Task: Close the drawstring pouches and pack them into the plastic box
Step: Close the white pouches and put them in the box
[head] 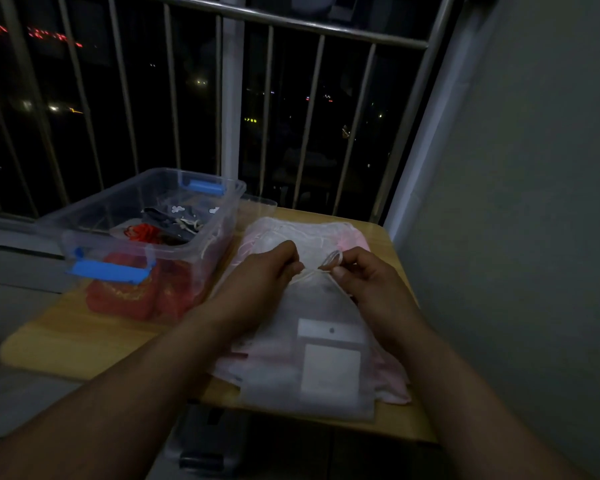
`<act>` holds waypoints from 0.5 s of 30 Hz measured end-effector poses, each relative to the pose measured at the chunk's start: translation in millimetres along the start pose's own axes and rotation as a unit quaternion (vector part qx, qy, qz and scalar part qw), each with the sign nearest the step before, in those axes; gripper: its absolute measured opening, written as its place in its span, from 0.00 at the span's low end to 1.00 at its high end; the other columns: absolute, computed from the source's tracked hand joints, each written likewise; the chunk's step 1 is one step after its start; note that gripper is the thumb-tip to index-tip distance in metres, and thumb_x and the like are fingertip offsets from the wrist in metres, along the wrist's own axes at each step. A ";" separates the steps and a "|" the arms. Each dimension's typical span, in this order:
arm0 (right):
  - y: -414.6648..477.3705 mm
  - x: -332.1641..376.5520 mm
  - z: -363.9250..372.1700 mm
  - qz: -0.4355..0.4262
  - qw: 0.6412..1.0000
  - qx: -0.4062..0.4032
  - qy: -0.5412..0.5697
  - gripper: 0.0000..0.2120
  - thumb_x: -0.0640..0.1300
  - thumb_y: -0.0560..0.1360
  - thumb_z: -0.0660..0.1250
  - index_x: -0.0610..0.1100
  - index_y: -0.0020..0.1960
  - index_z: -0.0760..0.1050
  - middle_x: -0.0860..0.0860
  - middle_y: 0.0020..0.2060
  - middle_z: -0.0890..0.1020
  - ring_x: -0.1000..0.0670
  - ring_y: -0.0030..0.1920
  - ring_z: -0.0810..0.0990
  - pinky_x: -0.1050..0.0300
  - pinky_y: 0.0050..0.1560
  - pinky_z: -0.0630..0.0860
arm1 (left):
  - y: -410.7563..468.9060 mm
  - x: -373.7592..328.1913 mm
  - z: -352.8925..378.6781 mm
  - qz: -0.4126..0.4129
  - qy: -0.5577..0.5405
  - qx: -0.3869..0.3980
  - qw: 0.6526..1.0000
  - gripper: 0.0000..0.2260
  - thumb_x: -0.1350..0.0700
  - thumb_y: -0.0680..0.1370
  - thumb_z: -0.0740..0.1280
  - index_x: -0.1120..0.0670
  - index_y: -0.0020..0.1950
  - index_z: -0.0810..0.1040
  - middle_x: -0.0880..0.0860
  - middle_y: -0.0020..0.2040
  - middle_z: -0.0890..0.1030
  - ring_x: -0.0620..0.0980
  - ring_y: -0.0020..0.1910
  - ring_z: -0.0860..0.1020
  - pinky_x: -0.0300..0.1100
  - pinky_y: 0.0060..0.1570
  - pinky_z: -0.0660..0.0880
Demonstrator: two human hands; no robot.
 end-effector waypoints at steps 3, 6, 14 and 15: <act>1.9 -7.5 4.7 0.038 0.999 0.003 0.032 0.07 0.47 0.83 0.66 0.51 0.49 0.81 0.51 0.48 0.86 0.50 0.50 0.83 0.52 0.53 0.78 | -3.2 -5.7 0.6 -0.001 0.001 -0.042 0.999 0.09 0.51 0.85 0.63 0.51 0.46 0.72 0.47 0.38 0.75 0.41 0.39 0.73 0.34 0.37 0.66; 2.2 -13.1 10.7 0.060 0.997 0.034 0.043 0.07 0.53 0.82 0.67 0.51 0.50 0.80 0.49 0.51 0.85 0.45 0.53 0.83 0.46 0.57 0.78 | -1.3 1.7 8.1 -0.062 -0.019 -0.043 0.997 0.09 0.51 0.85 0.63 0.54 0.48 0.74 0.47 0.39 0.75 0.43 0.38 0.72 0.33 0.35 0.64; 7.2 -30.1 -8.4 0.067 0.996 -0.059 0.022 0.07 0.42 0.77 0.73 0.51 0.42 0.81 0.54 0.41 0.85 0.53 0.42 0.81 0.59 0.42 0.75 | 2.8 28.1 13.7 -0.234 -0.257 -0.019 0.938 0.18 0.39 0.81 0.63 0.50 0.46 0.85 0.53 0.52 0.85 0.52 0.53 0.82 0.51 0.60 0.75; 7.9 -30.7 -12.9 0.068 0.994 -0.081 0.030 0.07 0.42 0.77 0.73 0.51 0.41 0.81 0.54 0.41 0.85 0.53 0.41 0.81 0.59 0.42 0.75 | -0.5 26.2 22.3 -0.253 -0.333 0.020 0.908 0.17 0.37 0.80 0.64 0.46 0.47 0.86 0.53 0.55 0.86 0.54 0.56 0.83 0.53 0.63 0.76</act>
Point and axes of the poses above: each hand's wrist, its own y-axis towards the middle knuckle, its own z-axis out of the palm, x = y × z, the point moved 8 cm from there along y, towards the middle knuckle
